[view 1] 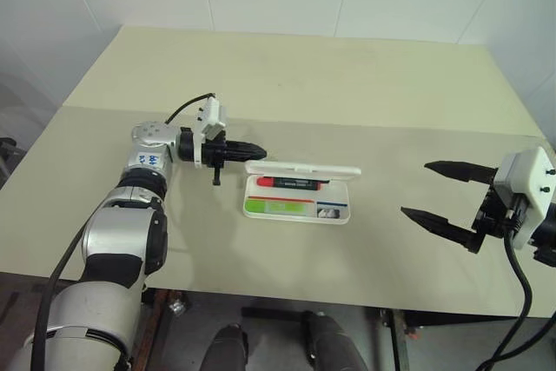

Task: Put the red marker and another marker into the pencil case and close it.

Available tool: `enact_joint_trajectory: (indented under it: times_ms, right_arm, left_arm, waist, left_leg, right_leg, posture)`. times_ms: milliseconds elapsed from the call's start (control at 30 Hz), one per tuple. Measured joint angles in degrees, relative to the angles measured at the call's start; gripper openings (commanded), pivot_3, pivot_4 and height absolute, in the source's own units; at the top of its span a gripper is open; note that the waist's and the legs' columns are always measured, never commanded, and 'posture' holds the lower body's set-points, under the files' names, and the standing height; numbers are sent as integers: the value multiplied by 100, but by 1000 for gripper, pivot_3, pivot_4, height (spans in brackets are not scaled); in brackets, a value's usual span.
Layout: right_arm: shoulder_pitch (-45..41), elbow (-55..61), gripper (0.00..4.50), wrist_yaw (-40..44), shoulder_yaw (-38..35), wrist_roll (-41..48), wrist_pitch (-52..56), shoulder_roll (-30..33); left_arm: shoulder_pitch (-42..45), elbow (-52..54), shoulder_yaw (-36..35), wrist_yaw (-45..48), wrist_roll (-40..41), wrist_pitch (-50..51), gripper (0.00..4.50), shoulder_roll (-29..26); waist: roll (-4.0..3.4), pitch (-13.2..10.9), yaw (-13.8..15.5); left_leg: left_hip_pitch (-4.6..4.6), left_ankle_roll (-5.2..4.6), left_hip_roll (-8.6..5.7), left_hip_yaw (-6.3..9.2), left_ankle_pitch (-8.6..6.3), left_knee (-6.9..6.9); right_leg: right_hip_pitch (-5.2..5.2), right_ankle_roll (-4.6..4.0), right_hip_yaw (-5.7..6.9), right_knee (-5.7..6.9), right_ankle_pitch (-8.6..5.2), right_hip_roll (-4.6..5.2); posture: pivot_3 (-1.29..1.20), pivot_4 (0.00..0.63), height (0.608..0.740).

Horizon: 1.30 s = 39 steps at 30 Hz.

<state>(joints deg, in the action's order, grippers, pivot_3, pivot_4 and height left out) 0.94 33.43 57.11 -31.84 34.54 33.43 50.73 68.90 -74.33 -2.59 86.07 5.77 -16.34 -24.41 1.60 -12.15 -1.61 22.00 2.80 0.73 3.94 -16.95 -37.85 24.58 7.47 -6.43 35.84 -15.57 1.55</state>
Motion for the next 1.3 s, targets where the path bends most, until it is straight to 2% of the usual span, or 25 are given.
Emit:
enact_joint_trajectory:
  times_ms: [533, 800, 933, 1300]
  right_arm:
    - [-338, -542, 4500, 245, 60, 403, -495, -6]
    - [-584, -932, 4500, 767, -2, 948, -689, 85]
    - [-959, -1115, 4500, 863, -5, 1175, -714, 135]
    - [-1074, -1637, 4500, 1240, 44, 1007, -906, 342]
  left_arm:
    - [-282, 584, 1885, 1, 44, -876, 59, -227]
    - [-346, 858, 2218, 1, -112, -1387, 59, -283]
    - [-323, 893, 2375, 1, -263, -1678, 59, -285]
    - [-156, 866, 2479, 1, -622, -2131, 59, -283]
  waist:
    - [0, 0, 6]
    - [0, 0, 2]
    - [0, 0, -1]
    - [-5, 3, -16]
  left_leg:
    - [0, -4, -2, 0, 2, -11]
    - [-14, -5, -3, -2, 2, -16]
    - [-80, -11, 1, -2, -1, -8]
    - [-96, -20, 3, -8, -4, -11]
  right_leg:
    - [-4, 5, -7, 3, 3, 0]
    - [-20, 8, -12, 5, 5, 0]
    - [-84, 3, -12, -9, 1, -5]
    - [-107, 5, -19, -24, 0, -8]
  posture:
    - [0, 150, 740]
    - [0, 150, 740]
    - [0, 150, 740]
    - [0, 150, 740]
